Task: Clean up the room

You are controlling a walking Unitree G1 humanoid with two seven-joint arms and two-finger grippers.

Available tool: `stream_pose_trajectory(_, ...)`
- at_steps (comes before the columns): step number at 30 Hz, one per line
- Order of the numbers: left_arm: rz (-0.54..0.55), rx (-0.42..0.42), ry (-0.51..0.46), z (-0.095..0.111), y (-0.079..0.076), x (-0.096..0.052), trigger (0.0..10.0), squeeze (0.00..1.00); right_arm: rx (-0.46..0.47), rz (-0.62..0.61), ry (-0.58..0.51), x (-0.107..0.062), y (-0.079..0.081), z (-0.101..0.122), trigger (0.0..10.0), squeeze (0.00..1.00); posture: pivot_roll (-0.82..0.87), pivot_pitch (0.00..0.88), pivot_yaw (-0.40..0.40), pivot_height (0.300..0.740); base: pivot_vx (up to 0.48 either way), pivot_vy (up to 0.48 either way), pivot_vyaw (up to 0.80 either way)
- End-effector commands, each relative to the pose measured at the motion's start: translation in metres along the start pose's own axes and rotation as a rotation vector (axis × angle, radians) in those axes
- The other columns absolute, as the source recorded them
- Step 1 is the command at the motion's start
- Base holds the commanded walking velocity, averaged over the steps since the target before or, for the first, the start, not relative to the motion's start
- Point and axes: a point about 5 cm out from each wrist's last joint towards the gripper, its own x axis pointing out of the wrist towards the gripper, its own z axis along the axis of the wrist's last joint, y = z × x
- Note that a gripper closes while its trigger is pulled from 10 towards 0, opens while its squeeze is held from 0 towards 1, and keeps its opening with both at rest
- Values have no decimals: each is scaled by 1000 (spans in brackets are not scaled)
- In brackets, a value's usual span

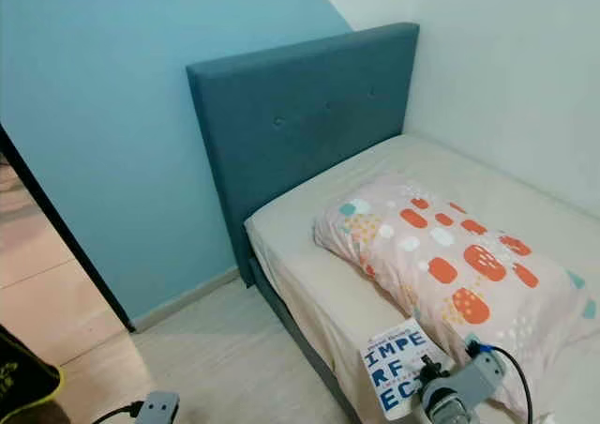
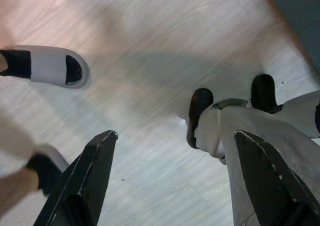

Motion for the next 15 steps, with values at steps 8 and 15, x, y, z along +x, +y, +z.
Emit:
stream_pose_trajectory(8,12,-19,-26,3,0,0,10000,0,125,115,-49,3,16,9,10000,0,98,129,18,740,0,0,0)
stream_pose_trajectory(15,24,-34,-39,-4,7,-3,10000,0,11,188,-67,6,36,26,10000,0,106,175,9,720,0,0,0)
